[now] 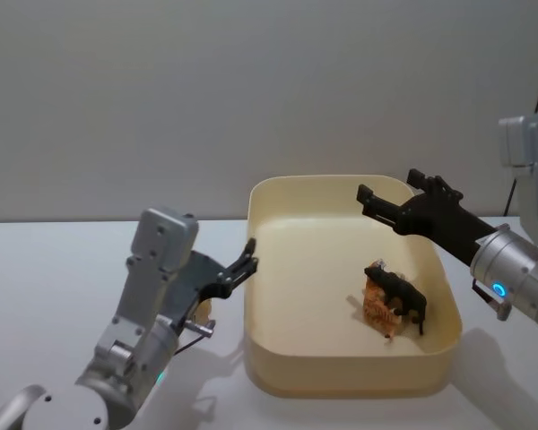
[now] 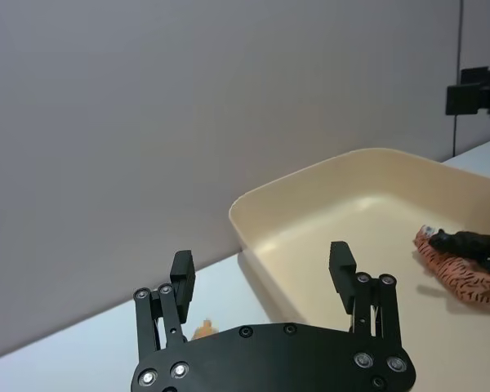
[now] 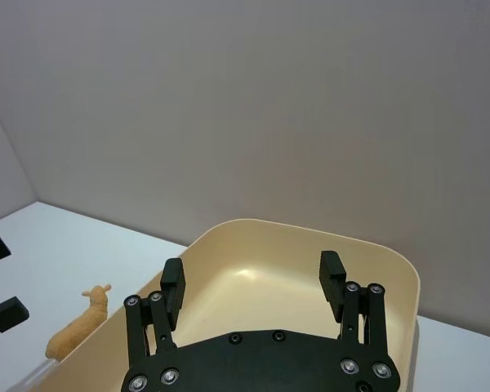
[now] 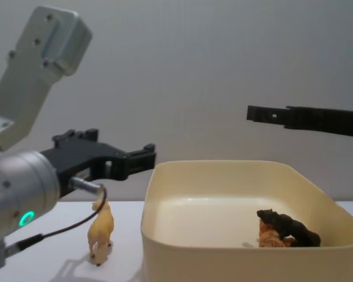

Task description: Pick up the toy alternately with two hands and place it into the central storage box.

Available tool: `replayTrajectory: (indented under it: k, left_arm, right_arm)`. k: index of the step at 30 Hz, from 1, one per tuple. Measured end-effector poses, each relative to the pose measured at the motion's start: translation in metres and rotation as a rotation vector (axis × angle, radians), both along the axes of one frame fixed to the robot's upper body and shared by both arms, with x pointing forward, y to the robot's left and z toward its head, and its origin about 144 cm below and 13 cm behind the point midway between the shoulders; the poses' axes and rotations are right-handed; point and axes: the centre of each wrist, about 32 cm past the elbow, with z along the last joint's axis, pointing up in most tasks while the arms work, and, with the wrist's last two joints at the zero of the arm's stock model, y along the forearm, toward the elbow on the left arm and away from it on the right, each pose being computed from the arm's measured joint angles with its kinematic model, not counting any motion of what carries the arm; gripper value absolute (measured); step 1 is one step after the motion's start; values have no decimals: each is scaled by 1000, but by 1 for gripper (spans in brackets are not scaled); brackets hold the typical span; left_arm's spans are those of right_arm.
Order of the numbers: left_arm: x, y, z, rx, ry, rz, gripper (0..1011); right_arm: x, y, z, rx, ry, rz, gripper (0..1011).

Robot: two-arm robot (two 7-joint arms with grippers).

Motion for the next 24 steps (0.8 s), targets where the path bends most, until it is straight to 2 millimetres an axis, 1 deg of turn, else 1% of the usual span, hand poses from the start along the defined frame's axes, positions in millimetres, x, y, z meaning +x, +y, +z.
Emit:
replayTrajectory:
  k: [7, 11, 18, 24]
  left_arm:
    - [-16, 8, 0, -27, 78, 80, 1001]
    - [-21, 14, 1, -35, 123, 100, 1001]
    - [-25, 25, 0, -44, 205, 85, 1001]
    - [-22, 35, -3, -47, 258, 31, 1001]
  right_arm:
    - [0, 1, 1, 1, 0, 5, 1001]
    - [1, 1, 1, 1, 0, 6, 1001]
    - [1, 2, 1, 1, 1, 8, 1001]
    - [1, 2, 1, 2, 1, 9, 1001]
